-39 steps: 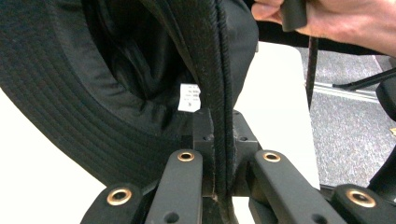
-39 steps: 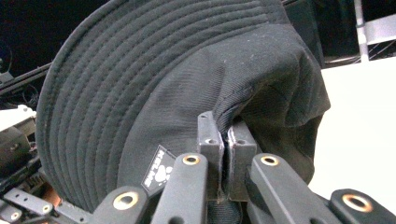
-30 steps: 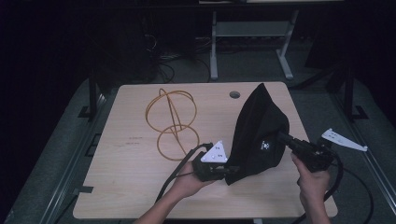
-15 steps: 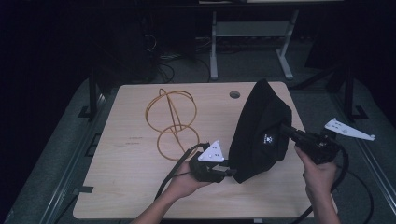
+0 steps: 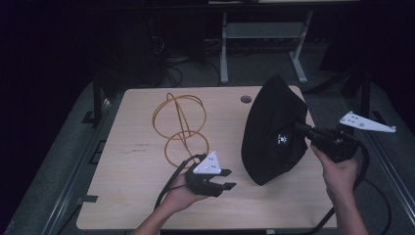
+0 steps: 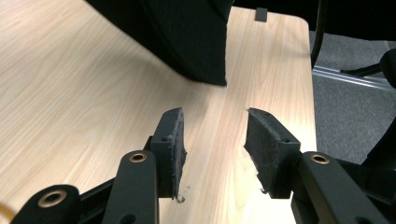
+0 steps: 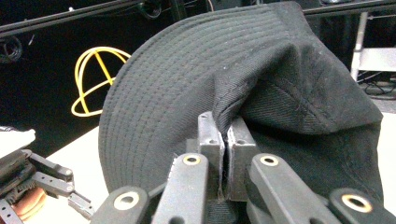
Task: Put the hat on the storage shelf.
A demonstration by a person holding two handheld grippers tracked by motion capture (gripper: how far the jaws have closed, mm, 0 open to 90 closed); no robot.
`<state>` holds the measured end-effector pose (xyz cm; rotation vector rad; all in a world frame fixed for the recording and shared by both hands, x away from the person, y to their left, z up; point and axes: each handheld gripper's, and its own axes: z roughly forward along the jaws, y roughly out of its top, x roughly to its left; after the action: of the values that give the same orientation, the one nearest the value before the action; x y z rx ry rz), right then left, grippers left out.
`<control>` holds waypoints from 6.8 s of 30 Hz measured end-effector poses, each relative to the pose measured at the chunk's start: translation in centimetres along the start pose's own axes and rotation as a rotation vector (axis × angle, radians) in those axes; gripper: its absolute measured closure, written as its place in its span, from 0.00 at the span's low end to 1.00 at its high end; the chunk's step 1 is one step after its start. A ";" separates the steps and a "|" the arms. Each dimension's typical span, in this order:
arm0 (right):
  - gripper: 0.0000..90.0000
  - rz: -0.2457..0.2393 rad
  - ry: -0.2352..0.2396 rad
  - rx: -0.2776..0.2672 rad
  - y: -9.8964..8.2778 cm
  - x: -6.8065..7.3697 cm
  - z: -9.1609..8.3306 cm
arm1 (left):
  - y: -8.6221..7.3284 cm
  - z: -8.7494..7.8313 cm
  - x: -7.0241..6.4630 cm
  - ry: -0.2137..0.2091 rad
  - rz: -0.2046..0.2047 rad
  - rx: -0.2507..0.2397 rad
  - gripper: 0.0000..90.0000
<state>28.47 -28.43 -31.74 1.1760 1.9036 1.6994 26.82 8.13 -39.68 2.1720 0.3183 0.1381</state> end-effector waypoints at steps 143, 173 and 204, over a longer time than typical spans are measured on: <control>0.96 -0.291 0.342 0.187 13.7 15.9 22.3 | -5.6 -2.2 -0.6 0.061 0.024 0.055 0.27; 0.89 -0.278 0.359 0.322 11.2 18.2 28.1 | -5.6 -1.4 -1.7 0.031 0.060 0.073 0.27; 0.57 -0.225 0.355 0.247 11.9 14.7 23.0 | -5.9 -1.3 -2.0 0.021 0.042 0.084 0.27</control>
<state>40.18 -2.88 -22.06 0.7318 2.4128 1.6706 23.57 11.90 -43.68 2.2623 0.2949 0.1736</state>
